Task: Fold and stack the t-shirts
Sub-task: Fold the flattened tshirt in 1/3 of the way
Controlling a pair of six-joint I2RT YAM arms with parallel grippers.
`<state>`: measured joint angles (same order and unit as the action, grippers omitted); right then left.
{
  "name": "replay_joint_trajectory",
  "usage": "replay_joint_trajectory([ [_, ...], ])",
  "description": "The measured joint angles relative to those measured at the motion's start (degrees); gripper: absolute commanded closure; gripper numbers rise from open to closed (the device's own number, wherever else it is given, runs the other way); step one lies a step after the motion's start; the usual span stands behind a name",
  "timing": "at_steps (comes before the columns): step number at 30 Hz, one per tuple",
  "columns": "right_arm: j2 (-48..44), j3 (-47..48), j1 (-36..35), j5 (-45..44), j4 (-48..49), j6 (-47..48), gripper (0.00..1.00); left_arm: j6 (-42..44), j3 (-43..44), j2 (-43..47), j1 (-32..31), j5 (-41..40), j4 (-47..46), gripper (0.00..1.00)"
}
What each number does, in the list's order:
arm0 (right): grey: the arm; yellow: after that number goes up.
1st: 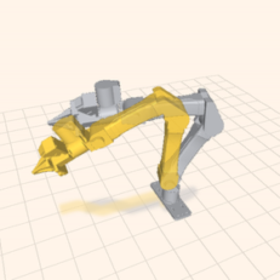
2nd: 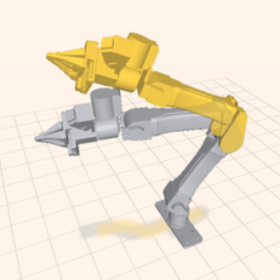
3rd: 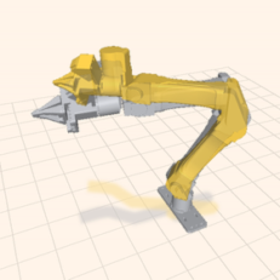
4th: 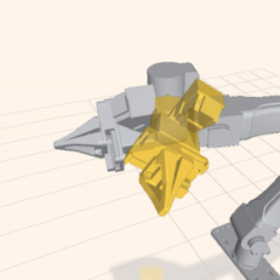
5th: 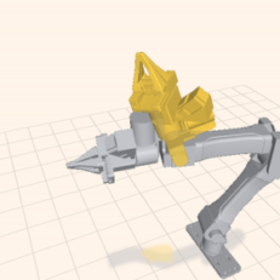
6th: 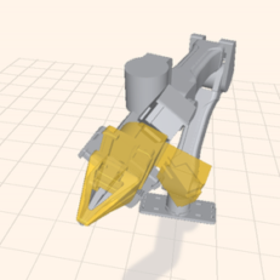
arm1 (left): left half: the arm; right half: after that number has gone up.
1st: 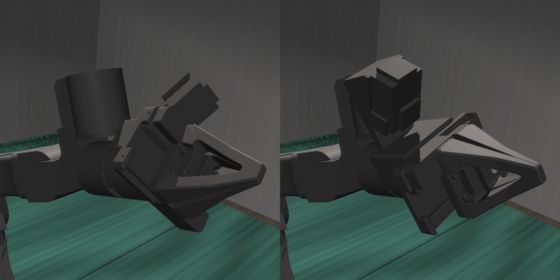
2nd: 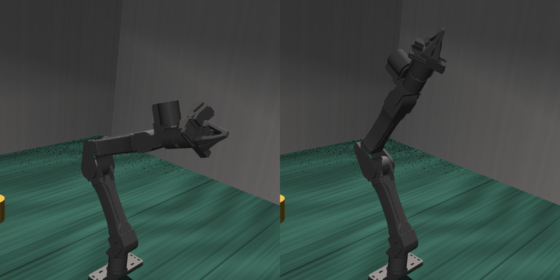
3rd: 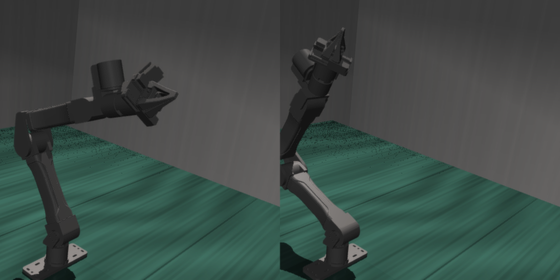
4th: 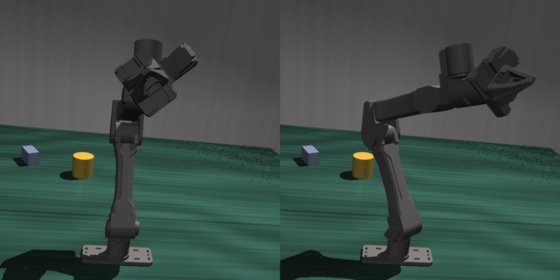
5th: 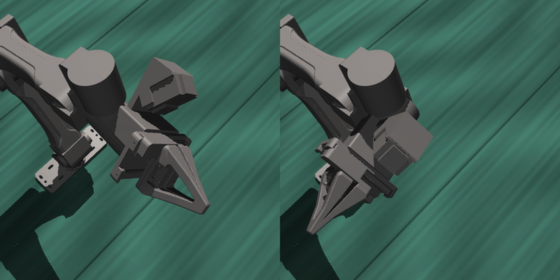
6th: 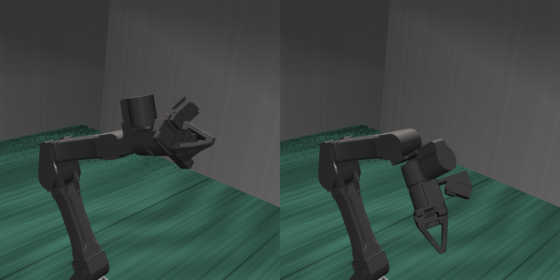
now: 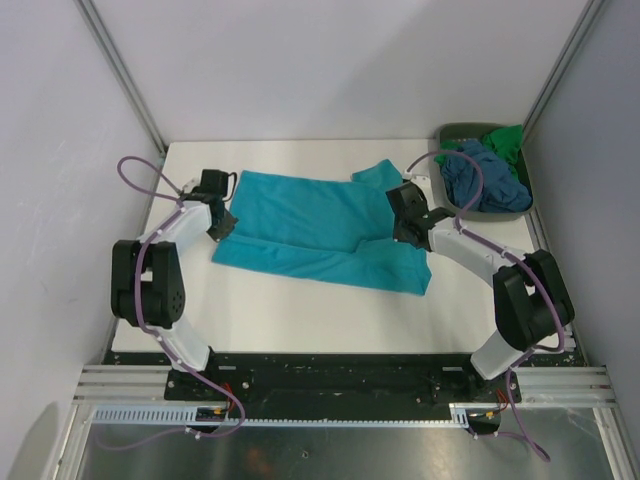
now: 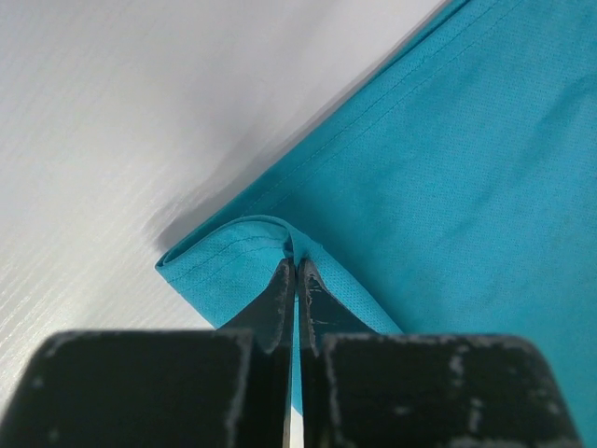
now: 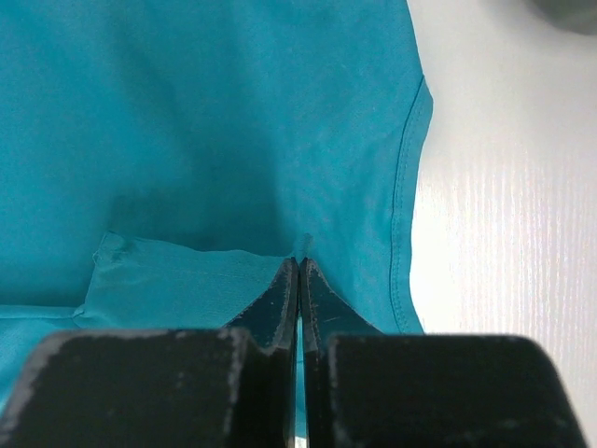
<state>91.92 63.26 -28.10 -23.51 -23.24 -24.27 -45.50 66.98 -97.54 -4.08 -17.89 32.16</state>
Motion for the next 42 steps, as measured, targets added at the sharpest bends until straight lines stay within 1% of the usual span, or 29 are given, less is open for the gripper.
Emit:
replay_joint_trajectory([
  [16,0.57,1.16,0.72,0.33,1.49,1.25,1.0,-0.04,0.0,-0.76,0.13,0.02,-0.22,1.0],
  [17,0.57,1.16,0.68,0.39,1.49,1.42,0.99,-0.04,0.0,-0.76,0.13,0.02,-0.28,1.0],
  [19,0.68,1.16,0.66,0.42,1.44,1.46,0.9,-0.07,0.0,-0.76,0.17,0.02,-0.39,0.99],
  [20,0.98,1.27,0.7,0.42,1.33,1.46,0.84,-0.07,0.0,-0.76,0.24,0.04,-0.44,0.96],
  [21,1.62,1.46,0.81,0.44,1.2,1.36,0.78,-0.07,0.0,-0.76,0.33,0.07,-0.5,0.9],
  [22,2.51,1.73,1.01,0.5,1.01,1.18,0.72,-0.04,0.0,-0.76,0.44,0.09,-0.59,0.8],
  [23,3.56,1.88,1.33,0.57,0.83,0.94,0.66,-0.07,0.0,-0.76,0.66,0.24,-0.83,0.64],
  [24,4.63,1.9,1.73,0.76,0.52,0.7,0.6,0.11,0.0,-0.76,0.85,0.39,-0.98,0.51],
  [25,5.4,1.9,2.1,0.92,0.11,0.66,0.55,0.31,0.0,-0.79,1.09,0.57,-1.18,0.44],
  [26,6.21,1.9,2.49,1.14,-0.55,0.44,0.52,0.42,0.0,-0.79,1.38,0.72,-1.4,0.39],
  [29,6.75,1.9,3.04,1.44,-2.14,0.33,0.5,1.01,-0.07,-0.79,2.08,1.44,-2.08,0.32],
  [33,6.49,4.0,1.2,1.18,-3.39,0.44,0.51,2.08,-0.52,-0.61,2.62,2.16,-2.99,0.31],
  [35,6.8,7.19,-0.87,0.66,-4.39,0.63,0.53,2.64,-0.68,-0.22,2.71,2.71,-3.06,0.31],
  [37,8.04,11.65,-3.19,0.15,-4.79,0.92,0.57,3.08,-0.87,0.57,2.71,3.28,-3.39,0.31],
  [40,12.61,19.69,-6.47,-0.66,-5.27,1.03,0.62,3.54,-2.01,2.64,2.73,4.11,-3.87,0.32],
  [42,16.02,23.23,-7.96,-0.87,-5.62,1.01,0.65,3.56,-2.71,3.56,2.73,4.76,-4.02,0.32],
])
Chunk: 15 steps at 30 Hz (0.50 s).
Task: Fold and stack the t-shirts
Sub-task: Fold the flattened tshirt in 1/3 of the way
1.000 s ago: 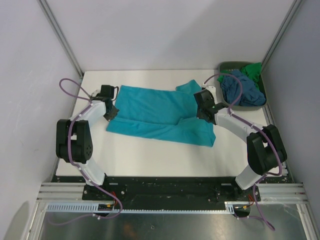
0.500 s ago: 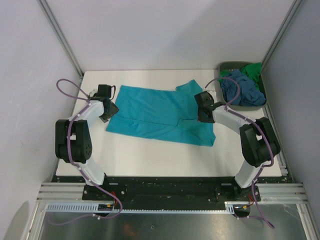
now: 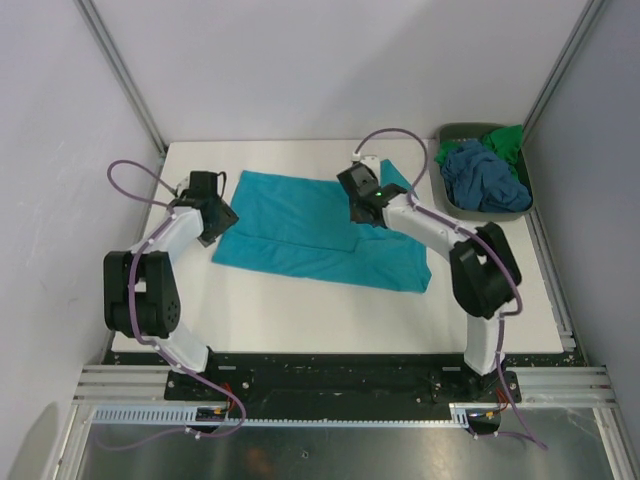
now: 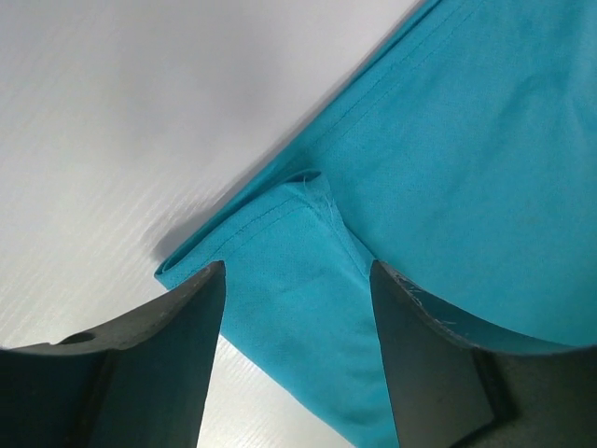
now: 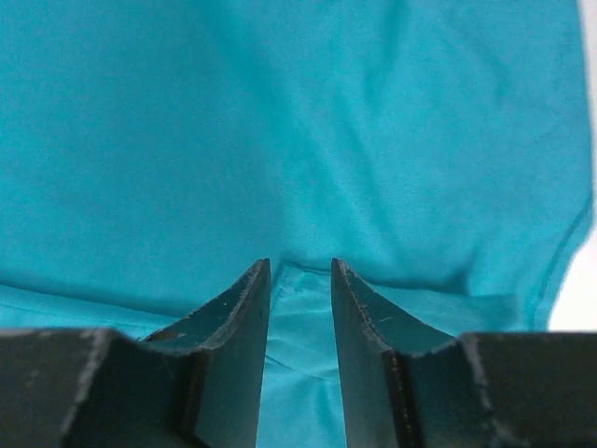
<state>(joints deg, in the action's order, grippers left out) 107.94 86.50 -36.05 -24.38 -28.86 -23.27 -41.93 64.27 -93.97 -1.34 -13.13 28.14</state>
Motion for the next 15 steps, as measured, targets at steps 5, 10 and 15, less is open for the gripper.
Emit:
replay_joint_trajectory([
  [5,8.31,4.76,-1.62,-0.31,-3.56,-0.48,0.67,0.13,-2.1,1.53,0.0,1.51,-0.2,0.33],
  [10,11.76,5.03,-1.64,-0.17,-7.1,-1.31,0.67,0.39,-3.65,2.91,0.0,2.4,-0.17,0.33],
  [15,12.5,5.75,-1.66,0.24,-7.74,-1.99,0.66,0.44,-3.96,3.74,0.0,2.86,-0.22,0.34],
])
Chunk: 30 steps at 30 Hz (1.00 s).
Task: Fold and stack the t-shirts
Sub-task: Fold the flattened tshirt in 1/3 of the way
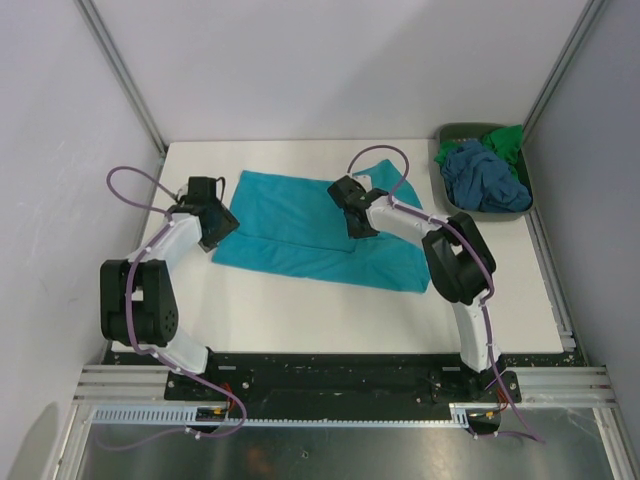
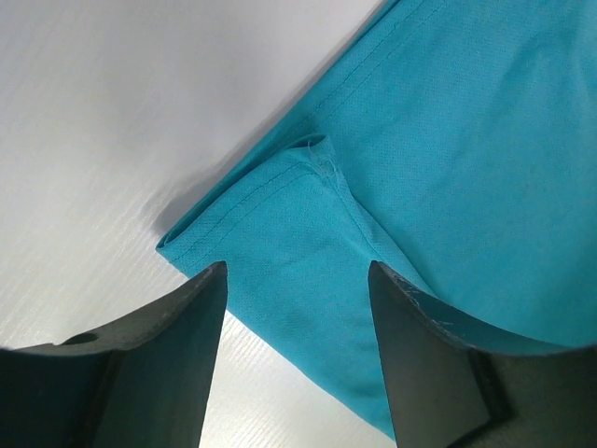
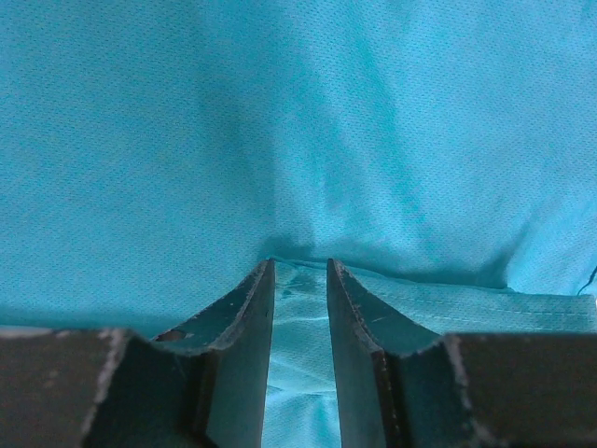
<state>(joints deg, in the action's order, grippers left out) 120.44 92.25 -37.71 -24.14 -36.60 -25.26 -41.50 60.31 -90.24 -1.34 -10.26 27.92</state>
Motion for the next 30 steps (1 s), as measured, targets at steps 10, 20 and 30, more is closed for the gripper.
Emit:
replay_joint_trajectory([
  [10,1.18,0.13,-0.11,1.57,0.07,-0.22,0.65,-0.02,-0.55,0.04,0.0,0.24,-0.2,0.35],
  [20,1.86,0.13,-0.11,2.43,0.66,-0.22,0.88,-0.02,-0.61,0.02,0.0,0.39,-0.39,0.35],
  [30,1.86,0.13,-0.59,2.6,1.77,-0.15,1.0,-0.07,-1.64,0.02,0.0,0.39,-0.42,0.35],
])
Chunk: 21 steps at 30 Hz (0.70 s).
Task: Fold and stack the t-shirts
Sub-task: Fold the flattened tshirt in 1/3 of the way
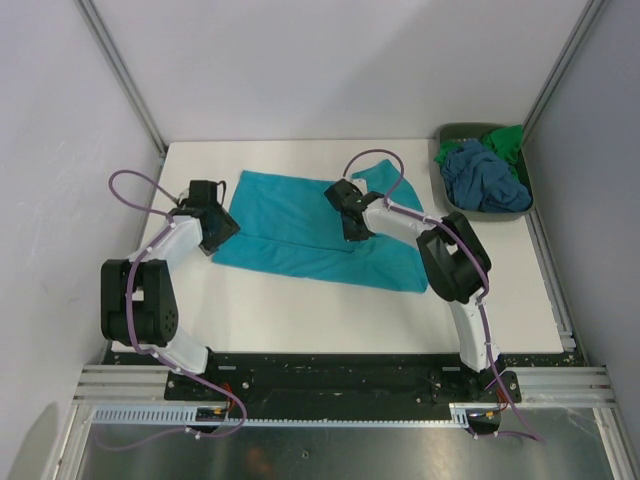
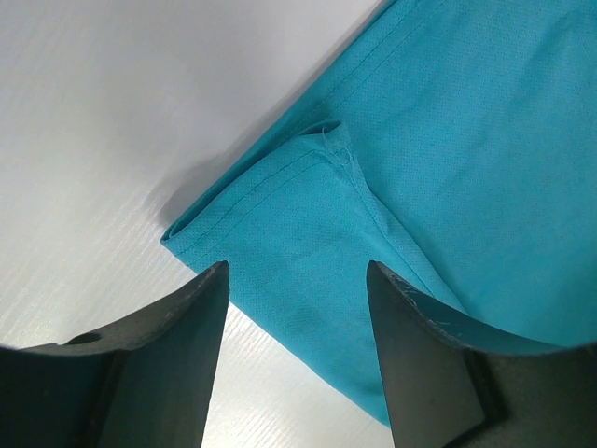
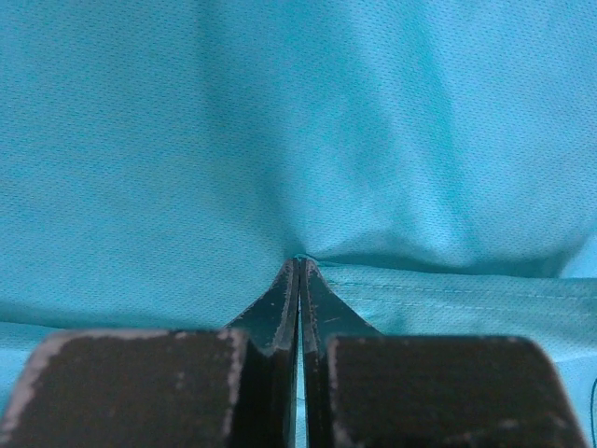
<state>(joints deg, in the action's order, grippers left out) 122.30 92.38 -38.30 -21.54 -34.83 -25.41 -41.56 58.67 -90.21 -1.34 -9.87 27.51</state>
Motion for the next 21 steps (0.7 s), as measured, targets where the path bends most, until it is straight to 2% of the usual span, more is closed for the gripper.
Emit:
replay_joint_trajectory([
  [12,-0.66,-1.97,-2.19,-0.04,5.07,0.9,0.99,0.0,-0.83,0.0,0.0,-0.02,-0.04,0.34],
  [14,-0.94,-2.91,-2.36,-0.04,5.77,1.07,0.91,0.0,-0.94,0.0,0.0,-0.02,-0.02,0.34],
  [18,-1.14,-3.39,-2.05,-0.04,6.69,1.31,0.65,0.0,-0.94,0.0,0.0,-0.02,-0.02,0.35],
  [21,-2.38,-4.48,-1.6,-0.07,6.91,1.49,0.57,0.02,-1.01,0.0,0.09,-0.02,-0.07,0.38],
])
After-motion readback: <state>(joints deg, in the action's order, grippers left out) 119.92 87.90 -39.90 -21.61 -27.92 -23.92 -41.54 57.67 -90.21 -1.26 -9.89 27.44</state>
